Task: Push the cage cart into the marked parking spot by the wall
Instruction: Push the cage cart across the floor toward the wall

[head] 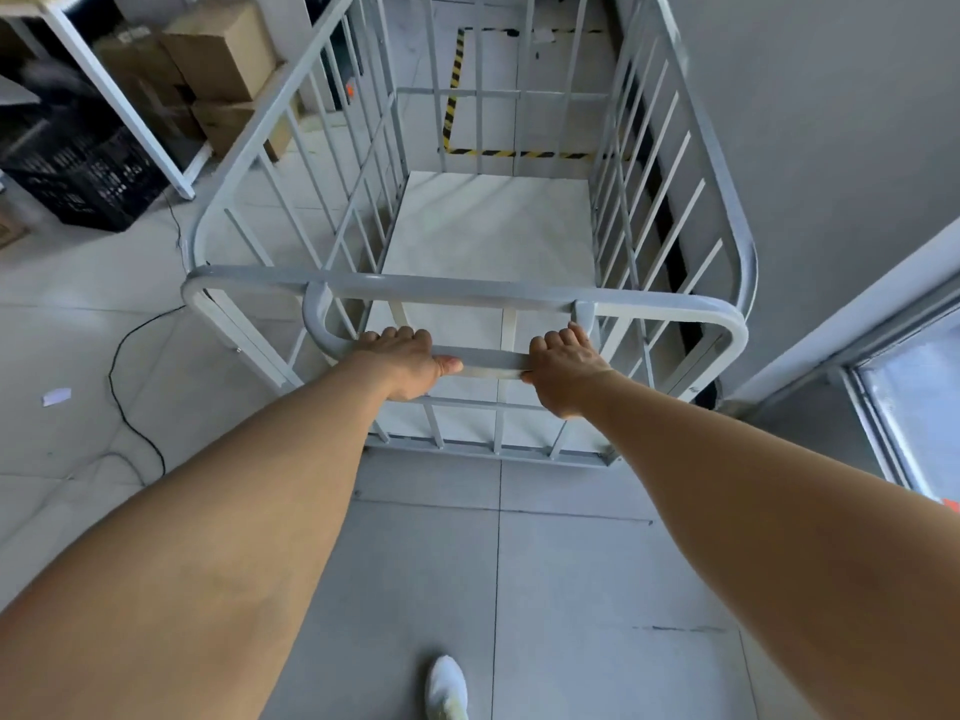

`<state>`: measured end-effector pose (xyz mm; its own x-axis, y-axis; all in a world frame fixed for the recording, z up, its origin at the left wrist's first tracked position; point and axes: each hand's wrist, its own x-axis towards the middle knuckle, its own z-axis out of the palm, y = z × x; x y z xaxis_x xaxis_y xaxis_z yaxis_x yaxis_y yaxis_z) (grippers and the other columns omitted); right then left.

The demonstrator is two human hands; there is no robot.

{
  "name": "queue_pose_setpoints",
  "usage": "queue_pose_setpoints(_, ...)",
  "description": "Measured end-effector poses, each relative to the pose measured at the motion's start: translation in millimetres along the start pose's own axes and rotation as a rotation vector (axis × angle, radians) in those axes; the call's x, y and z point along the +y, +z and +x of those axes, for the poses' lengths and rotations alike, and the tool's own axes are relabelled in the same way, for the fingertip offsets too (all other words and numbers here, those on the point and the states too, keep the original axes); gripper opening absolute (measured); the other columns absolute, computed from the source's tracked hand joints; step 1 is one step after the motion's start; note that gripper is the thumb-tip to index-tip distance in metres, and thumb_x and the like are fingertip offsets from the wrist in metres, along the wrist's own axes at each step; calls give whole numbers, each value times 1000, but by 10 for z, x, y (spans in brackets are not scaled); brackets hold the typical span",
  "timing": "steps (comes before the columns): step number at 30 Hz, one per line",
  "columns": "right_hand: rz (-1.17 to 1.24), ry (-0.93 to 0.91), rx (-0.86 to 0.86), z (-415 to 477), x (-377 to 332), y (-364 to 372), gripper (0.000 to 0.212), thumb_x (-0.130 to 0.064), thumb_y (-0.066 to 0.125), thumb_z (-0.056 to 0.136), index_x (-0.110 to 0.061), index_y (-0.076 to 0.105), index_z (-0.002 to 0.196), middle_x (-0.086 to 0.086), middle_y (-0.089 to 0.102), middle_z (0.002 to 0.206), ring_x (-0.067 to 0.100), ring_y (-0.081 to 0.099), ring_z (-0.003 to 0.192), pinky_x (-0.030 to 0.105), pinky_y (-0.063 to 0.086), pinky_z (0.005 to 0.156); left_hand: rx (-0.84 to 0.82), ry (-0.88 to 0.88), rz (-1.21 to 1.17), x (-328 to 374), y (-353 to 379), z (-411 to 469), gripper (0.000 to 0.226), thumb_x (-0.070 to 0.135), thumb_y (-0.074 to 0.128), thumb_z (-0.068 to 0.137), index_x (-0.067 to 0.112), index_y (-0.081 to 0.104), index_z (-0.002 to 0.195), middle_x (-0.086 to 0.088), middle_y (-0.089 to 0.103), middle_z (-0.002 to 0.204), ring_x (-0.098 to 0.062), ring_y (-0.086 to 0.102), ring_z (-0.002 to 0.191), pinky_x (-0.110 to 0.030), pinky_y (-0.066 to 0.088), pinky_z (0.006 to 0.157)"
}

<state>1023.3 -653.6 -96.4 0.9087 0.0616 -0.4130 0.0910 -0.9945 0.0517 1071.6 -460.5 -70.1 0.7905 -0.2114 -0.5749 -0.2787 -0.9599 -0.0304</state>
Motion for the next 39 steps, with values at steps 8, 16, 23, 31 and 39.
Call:
queue_pose_setpoints(8, -32, 48, -111, 961, 168, -479, 53, -34, 38, 100, -3, 30, 143, 16, 39, 144, 33, 28, 141, 43, 2, 122, 23, 35, -25, -193, -562, 849, 70, 58, 20, 99, 5, 30, 144, -16, 29, 152, -30, 21, 144, -40, 15, 117)
queue_pose_setpoints(16, 14, 74, -117, 1795, 248, -913, 74, -58, 24, 96, -6, 25, 149, 15, 31, 152, 32, 20, 145, 41, 2, 122, 15, 21, -37, -443, -1092, 1695, 63, 54, 22, 100, 9, 31, 143, -15, 28, 152, -31, 17, 145, -45, 6, 121)
queue_pose_setpoints(23, 23, 71, -152, 2498, 200, -1298, 77, -59, 14, 97, -5, 21, 151, 16, 27, 155, 31, 16, 147, 42, 2, 122, 17, 0, -25, -728, -1517, 2290, 54, 49, 24, 102, 18, 30, 145, -11, 30, 151, -33, 16, 145, -56, 0, 118)
queue_pose_setpoints(31, 15, 124, -131, 3322, -8, -1625, 75, -57, 15, 98, -3, 30, 147, 18, 36, 150, 32, 25, 144, 42, 8, 122, 33, 84, -10, -1320, -1951, 2993, 61, 57, 23, 98, 15, 35, 141, -11, 36, 146, -32, 23, 142, -49, 11, 118)
queue_pose_setpoints(39, 30, 187, -152, 4145, -307, -1937, 72, -57, 17, 97, -5, 37, 143, 16, 45, 144, 32, 31, 140, 42, 10, 121, 28, 154, 26, -1926, -2354, 3695, 62, 58, 24, 98, 14, 37, 139, -9, 38, 145, -31, 28, 138, -45, 18, 114)
